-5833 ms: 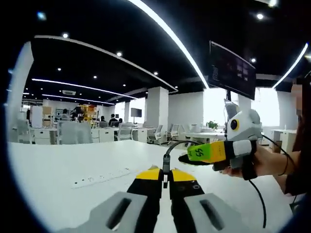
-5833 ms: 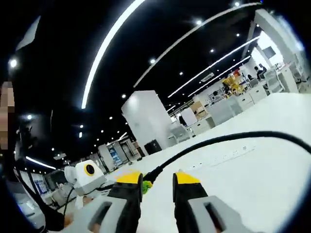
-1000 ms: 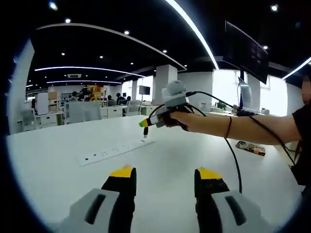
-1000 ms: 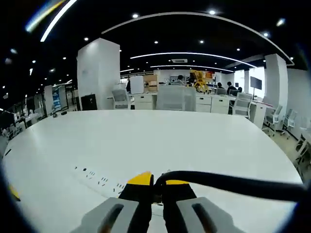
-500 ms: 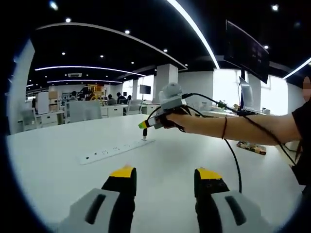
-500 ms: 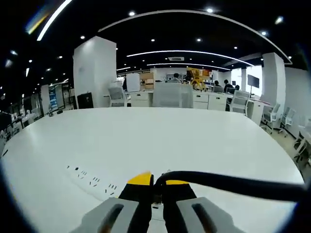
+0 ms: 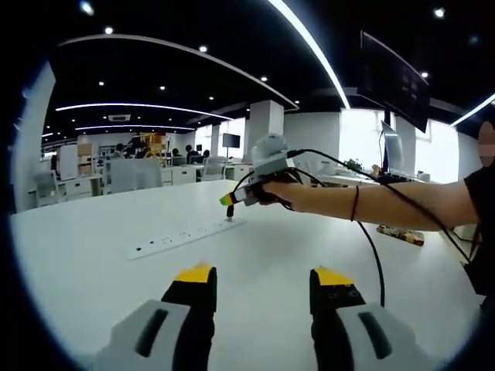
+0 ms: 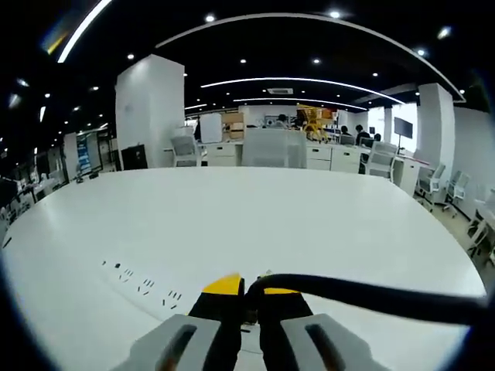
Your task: Find the data cable on the table. Grasp the USB connector end of the cable and insert it into the USB port on the table
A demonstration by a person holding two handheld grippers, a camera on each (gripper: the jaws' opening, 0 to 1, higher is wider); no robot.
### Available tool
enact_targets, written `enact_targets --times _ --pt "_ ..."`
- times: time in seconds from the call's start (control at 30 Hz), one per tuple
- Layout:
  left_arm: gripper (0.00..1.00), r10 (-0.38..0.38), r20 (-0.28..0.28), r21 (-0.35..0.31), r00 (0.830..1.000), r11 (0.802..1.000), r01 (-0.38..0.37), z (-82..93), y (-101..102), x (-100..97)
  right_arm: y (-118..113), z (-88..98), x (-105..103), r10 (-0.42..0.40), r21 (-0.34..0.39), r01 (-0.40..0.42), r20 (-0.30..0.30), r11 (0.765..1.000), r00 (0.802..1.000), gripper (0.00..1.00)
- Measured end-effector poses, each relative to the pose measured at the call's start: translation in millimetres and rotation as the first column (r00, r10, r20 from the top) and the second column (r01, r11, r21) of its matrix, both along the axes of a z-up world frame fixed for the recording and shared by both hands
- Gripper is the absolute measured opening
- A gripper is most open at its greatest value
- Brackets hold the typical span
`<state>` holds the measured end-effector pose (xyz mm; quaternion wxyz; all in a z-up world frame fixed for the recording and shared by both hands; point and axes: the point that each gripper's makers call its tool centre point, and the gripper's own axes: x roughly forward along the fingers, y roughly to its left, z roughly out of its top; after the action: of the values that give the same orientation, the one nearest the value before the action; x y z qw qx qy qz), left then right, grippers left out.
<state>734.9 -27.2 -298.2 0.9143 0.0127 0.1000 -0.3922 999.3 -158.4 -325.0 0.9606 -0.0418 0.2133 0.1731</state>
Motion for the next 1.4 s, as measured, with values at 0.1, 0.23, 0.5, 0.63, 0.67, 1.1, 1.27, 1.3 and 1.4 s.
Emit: enact_targets --times 0.1,0.23,0.5,0.63,0.67,1.1,1.27,1.3,1.4 --pt "0.49 0.002 0.0 0.002 1.0 1.0 -0.002 0.1 0 0.8 0 -2.1 -1 -0.002 0.001 0.002 -0.005 1.0 1.0 0.08" --pt "0.48 0.003 0.0 0.003 1.0 1.0 -0.003 1.2 0 2.3 -1 -1.8 1 -0.006 0.007 0.006 -0.006 1.0 1.0 0.08" --pt "0.48 0.001 -0.01 0.009 1.0 1.0 -0.001 -1.6 0 4.1 0 -3.5 5 -0.007 -0.01 0.007 -0.013 1.0 1.0 0.08" --pt "0.48 -0.001 -0.011 0.012 1.0 1.0 0.001 -2.3 1 4.4 1 -3.9 6 -0.006 -0.015 0.005 -0.012 1.0 1.0 0.08" --pt "0.48 -0.001 -0.012 0.012 1.0 1.0 0.001 -2.3 2 4.5 2 -4.2 6 -0.005 -0.016 0.005 -0.013 1.0 1.0 0.08" --pt "0.48 -0.007 -0.016 0.014 1.0 1.0 0.007 -3.6 4 3.6 7 -7.0 4 -0.009 -0.034 0.008 -0.02 0.999 1.0 0.08" --pt "0.48 -0.005 -0.016 0.016 1.0 1.0 0.005 -4.3 6 4.0 9 -8.0 4 -0.004 -0.04 0.004 -0.017 0.999 1.0 0.08" --pt "0.48 -0.005 -0.017 0.016 1.0 1.0 0.006 -4.7 6 4.0 10 -8.2 4 -0.004 -0.044 0.003 -0.016 0.999 1.0 0.08" --pt "0.48 -0.008 -0.02 0.021 1.0 1.0 0.008 -6.2 6 3.4 11 -10.2 5 -0.002 -0.053 0.001 -0.014 0.999 1.0 0.08"
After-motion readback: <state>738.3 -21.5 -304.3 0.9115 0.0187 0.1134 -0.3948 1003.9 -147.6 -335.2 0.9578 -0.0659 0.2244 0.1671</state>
